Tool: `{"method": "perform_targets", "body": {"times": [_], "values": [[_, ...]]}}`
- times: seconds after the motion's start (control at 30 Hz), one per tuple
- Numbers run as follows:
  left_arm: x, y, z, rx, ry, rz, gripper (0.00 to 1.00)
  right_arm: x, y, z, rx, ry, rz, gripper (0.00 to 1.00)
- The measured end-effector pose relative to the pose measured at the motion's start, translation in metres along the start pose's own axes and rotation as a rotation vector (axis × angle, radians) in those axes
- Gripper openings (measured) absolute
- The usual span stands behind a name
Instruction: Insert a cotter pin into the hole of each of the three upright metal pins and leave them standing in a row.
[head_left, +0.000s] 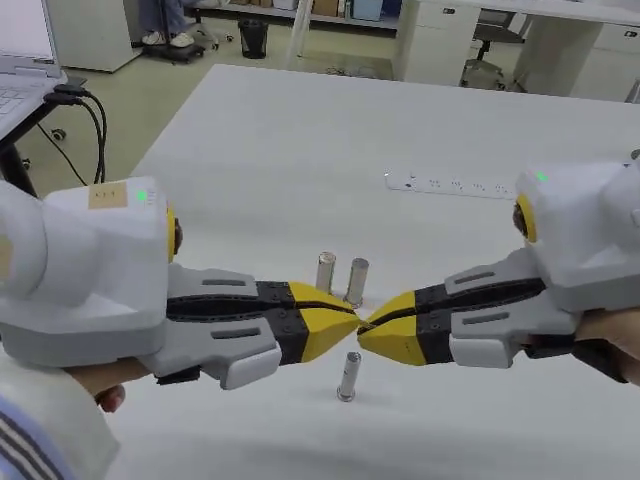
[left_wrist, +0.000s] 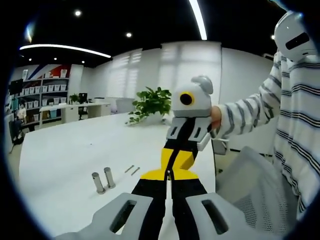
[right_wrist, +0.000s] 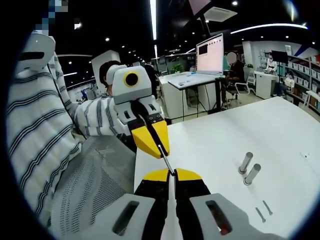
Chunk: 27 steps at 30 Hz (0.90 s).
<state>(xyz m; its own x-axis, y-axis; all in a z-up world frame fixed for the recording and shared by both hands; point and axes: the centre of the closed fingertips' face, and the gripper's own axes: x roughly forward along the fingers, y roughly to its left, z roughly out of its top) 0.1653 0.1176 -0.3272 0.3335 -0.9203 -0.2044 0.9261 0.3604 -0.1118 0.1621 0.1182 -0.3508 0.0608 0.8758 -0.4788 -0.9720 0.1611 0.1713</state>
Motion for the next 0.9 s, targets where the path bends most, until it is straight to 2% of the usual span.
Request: {"method": "perform_targets", "body": {"times": [0.17, 0.37, 0.47, 0.57, 0.73, 0.83, 0.9], "values": [[0.001, -0.001, -0.012, 0.030, 0.049, -0.006, 0.00, -0.001, 0.001, -0.003, 0.004, 0.015, 0.005, 0.00], [0.000, -0.002, -0.020, 0.047, 0.081, -0.013, 0.00, -0.001, 0.006, -0.004, -0.025, 0.037, 0.018, 0.00], [0.001, -0.001, -0.023, 0.004, 0.092, -0.008, 0.00, 0.000, 0.007, -0.006, -0.051, 0.059, 0.014, 0.00], [0.001, -0.004, -0.026, 0.028, 0.107, -0.029, 0.00, 0.001, 0.008, -0.009, -0.057, 0.076, 0.016, 0.00], [0.003, -0.004, -0.032, 0.049, 0.121, -0.029, 0.00, 0.001, 0.007, -0.014, -0.074, 0.097, 0.003, 0.00], [0.005, -0.004, -0.035, 0.095, 0.132, -0.030, 0.00, 0.001, 0.006, -0.016, -0.081, 0.106, -0.008, 0.00], [0.007, -0.004, -0.036, 0.096, 0.138, -0.031, 0.02, 0.000, 0.005, -0.019, -0.086, 0.118, -0.017, 0.00]]}}
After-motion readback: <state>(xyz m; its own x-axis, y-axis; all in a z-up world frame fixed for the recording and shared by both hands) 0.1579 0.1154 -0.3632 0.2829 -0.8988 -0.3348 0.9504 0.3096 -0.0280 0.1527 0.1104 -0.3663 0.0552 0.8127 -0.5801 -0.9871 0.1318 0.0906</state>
